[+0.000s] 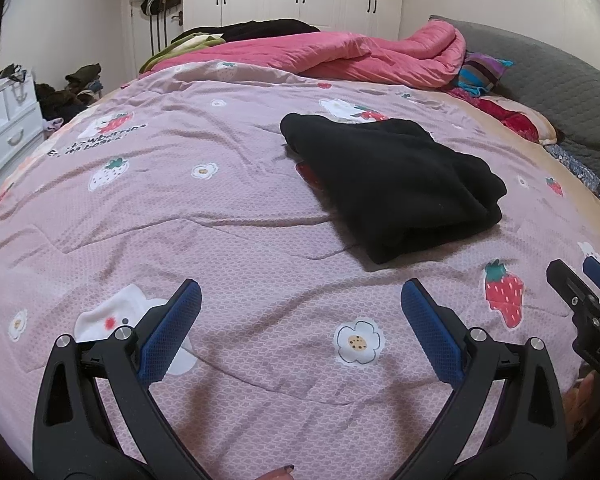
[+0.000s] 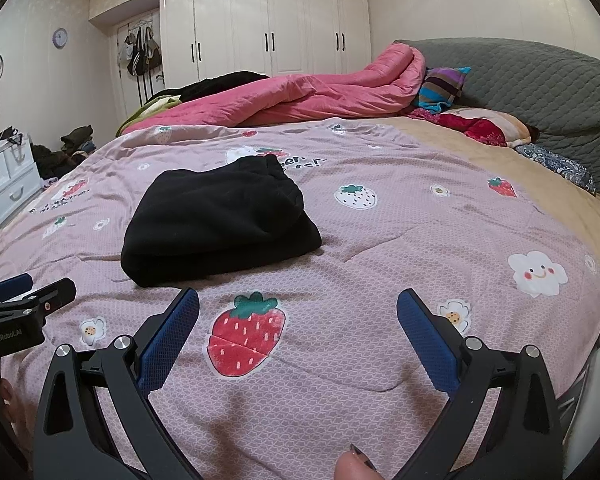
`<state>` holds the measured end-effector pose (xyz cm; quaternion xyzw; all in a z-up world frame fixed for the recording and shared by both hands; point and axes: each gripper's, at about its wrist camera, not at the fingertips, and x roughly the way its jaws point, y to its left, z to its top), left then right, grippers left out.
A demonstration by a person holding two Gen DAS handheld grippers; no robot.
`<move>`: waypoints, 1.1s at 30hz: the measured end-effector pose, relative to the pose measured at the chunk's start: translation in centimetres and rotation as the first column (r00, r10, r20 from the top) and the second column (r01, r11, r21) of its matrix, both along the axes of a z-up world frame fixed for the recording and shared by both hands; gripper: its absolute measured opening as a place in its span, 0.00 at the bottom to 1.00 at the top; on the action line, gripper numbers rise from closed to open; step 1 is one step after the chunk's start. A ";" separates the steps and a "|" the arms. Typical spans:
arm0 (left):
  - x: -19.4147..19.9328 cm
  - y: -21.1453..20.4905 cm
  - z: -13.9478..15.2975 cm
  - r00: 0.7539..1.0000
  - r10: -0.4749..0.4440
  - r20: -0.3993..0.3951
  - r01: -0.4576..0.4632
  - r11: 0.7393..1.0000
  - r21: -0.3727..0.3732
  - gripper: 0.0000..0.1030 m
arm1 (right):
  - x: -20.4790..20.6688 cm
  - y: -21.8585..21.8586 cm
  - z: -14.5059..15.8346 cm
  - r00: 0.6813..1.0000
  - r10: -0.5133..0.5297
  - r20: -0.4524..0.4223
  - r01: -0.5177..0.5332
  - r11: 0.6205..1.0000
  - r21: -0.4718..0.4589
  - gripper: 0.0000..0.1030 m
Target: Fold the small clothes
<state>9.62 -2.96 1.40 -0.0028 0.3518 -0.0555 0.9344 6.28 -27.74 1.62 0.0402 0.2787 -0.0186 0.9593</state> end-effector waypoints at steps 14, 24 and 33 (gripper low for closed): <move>0.4 -0.3 -0.4 1.000 0.008 -0.023 -0.007 0.999 0.031 0.91 | 0.1 0.0 0.0 1.000 -0.008 0.001 0.008 1.000 -0.002 0.96; 0.3 -0.1 -0.2 0.999 -0.037 -0.036 0.036 0.999 -0.037 0.91 | -0.6 -3.6 0.7 0.995 -0.103 0.018 0.100 0.989 0.110 0.96; 3.0 14.1 -0.2 0.956 0.267 -0.119 -0.275 0.960 -0.057 0.91 | -8.4 -27.9 -0.7 0.675 -0.728 -0.115 0.737 0.669 0.097 0.96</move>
